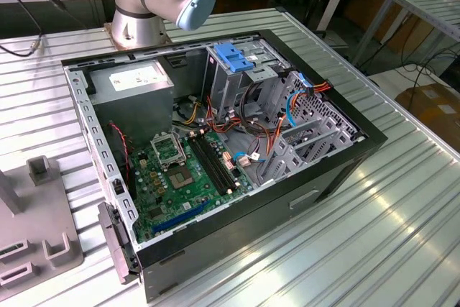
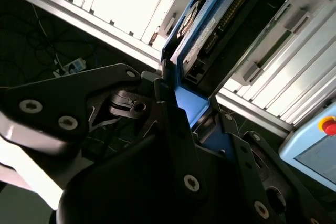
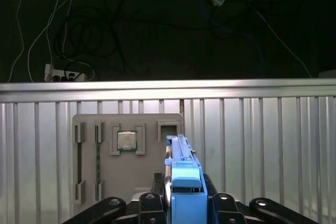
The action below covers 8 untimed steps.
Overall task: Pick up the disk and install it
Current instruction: 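Pick up the disk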
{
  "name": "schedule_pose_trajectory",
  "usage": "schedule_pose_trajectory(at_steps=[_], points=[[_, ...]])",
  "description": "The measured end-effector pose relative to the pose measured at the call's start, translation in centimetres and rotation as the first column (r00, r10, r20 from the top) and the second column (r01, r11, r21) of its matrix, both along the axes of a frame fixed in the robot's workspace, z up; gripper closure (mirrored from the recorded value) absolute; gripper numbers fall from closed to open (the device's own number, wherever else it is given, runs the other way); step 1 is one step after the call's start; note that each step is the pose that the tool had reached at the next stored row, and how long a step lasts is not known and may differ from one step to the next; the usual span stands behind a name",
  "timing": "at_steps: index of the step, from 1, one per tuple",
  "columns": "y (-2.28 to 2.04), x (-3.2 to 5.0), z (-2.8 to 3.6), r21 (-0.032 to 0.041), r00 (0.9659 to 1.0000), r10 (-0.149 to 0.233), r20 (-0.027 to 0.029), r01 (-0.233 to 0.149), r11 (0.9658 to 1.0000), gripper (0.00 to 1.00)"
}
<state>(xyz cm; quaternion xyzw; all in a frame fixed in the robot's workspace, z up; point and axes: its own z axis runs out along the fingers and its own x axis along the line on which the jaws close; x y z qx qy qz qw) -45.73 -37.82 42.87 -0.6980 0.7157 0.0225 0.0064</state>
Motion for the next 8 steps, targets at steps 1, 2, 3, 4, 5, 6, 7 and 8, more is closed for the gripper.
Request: schedule_pose_trajectory(at_steps=[1, 2, 3, 4, 5, 6, 7, 8], points=[[0.0, 0.0, 0.16, 0.0, 1.0, 0.0, -0.0002, 0.0, 1.0, 0.63], [0.0, 0.0, 0.27, 0.0, 1.0, 0.0, -0.0002, 0.0, 1.0, 0.63], [0.0, 0.0, 0.45, 0.0001, 1.0, 0.0, -0.0002, 0.0, 1.0, 0.63], [0.0, 0.0, 0.58, 0.0, 1.0, 0.0, -0.0003, 0.0, 1.0, 0.63], [0.0, 0.0, 0.77, 0.0, 1.0, 0.0, -0.0006, 0.0, 1.0, 0.63], [0.0, 0.0, 0.92, 0.0, 1.0, 0.0, -0.0006, 0.0, 1.0, 0.63], [0.0, 0.0, 1.06, 0.0, 1.0, 0.0, -0.0007, 0.0, 1.0, 0.63], [0.0, 0.0, 1.31, 0.0, 1.0, 0.0, -0.0008, 0.0, 1.0, 0.63]])
